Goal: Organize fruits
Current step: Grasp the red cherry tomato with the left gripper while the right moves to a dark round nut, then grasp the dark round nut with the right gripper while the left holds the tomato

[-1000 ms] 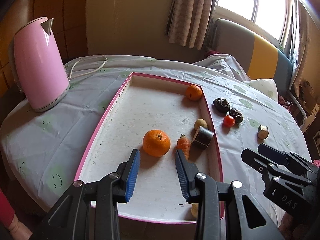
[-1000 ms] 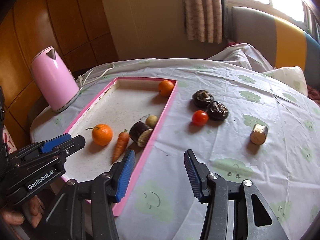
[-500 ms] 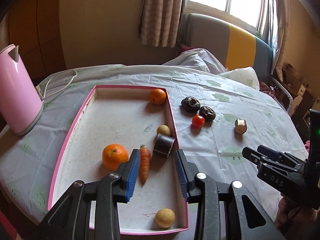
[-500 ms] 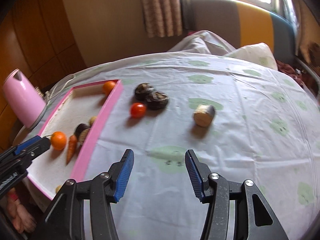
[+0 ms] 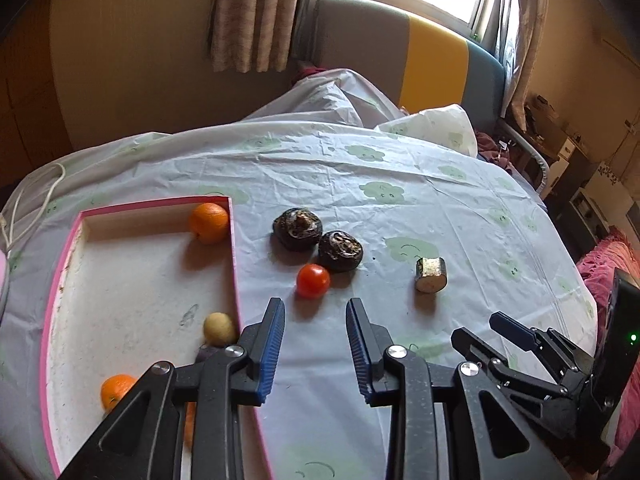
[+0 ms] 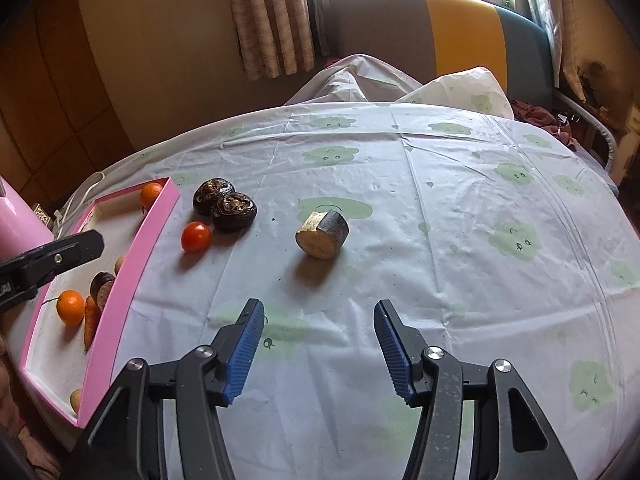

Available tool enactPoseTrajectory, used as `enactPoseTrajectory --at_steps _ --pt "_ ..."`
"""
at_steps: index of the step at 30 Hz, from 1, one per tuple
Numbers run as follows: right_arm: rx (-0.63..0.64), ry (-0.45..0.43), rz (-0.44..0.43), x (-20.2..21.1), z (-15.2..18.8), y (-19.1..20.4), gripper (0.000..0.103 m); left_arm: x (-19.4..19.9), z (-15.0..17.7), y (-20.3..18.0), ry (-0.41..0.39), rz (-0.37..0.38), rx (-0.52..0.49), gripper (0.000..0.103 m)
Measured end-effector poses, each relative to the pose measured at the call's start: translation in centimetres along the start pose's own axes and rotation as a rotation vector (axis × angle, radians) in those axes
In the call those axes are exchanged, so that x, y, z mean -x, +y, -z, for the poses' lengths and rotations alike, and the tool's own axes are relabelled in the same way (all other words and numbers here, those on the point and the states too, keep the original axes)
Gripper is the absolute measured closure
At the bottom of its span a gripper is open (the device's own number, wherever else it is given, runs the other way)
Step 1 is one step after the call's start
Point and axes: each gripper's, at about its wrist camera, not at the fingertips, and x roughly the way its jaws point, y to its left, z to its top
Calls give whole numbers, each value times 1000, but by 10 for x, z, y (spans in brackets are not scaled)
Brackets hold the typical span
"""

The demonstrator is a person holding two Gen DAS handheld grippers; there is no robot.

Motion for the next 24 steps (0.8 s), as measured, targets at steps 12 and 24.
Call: enactPoseTrajectory --at_steps 12,24 --pt "-20 14 -26 -16 -6 -21 38 -74 -20 -13 125 -57 -71 70" --pt "-5 -57 -82 -12 -34 -21 38 -69 -11 -6 66 -36 -68 76"
